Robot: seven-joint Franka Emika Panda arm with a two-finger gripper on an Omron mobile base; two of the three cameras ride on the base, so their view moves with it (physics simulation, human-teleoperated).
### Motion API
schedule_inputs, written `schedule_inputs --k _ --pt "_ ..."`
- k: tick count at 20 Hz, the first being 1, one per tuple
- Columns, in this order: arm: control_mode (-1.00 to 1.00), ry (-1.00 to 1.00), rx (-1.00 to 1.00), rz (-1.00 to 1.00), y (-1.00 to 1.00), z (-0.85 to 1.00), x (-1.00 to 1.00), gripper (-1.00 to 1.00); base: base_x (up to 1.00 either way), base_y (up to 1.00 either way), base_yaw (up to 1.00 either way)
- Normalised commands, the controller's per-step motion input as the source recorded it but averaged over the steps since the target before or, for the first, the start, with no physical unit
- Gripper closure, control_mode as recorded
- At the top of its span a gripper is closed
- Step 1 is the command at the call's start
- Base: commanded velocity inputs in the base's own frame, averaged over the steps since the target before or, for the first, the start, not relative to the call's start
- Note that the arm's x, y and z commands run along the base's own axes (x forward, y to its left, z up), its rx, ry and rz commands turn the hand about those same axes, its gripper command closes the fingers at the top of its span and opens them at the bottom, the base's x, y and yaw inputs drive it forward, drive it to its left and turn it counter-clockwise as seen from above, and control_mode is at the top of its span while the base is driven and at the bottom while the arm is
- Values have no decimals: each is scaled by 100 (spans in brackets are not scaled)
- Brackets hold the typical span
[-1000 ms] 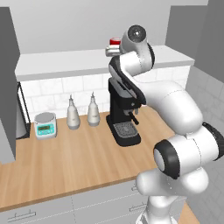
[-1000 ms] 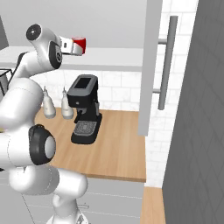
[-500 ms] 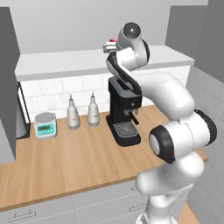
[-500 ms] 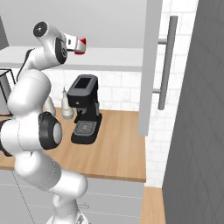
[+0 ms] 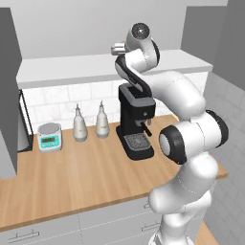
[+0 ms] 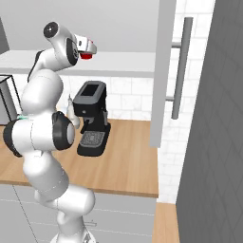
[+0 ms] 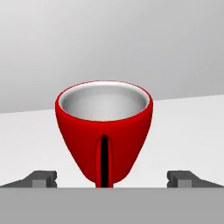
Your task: Gather all objects into one cabinet and sort the glasses and bowls to opposite sides.
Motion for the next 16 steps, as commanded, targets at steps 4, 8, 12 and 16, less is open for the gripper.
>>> schedule_inputs --k 4,8,12,16 --pt "-100 0 0 0 0 0 29 -100 0 0 0" --pt "-100 0 0 0 0 0 26 -100 0 0 0" --pt "-100 0 0 0 0 0 21 -100 0 0 0" --pt "-100 0 0 0 1 0 1 -100 0 0 0"
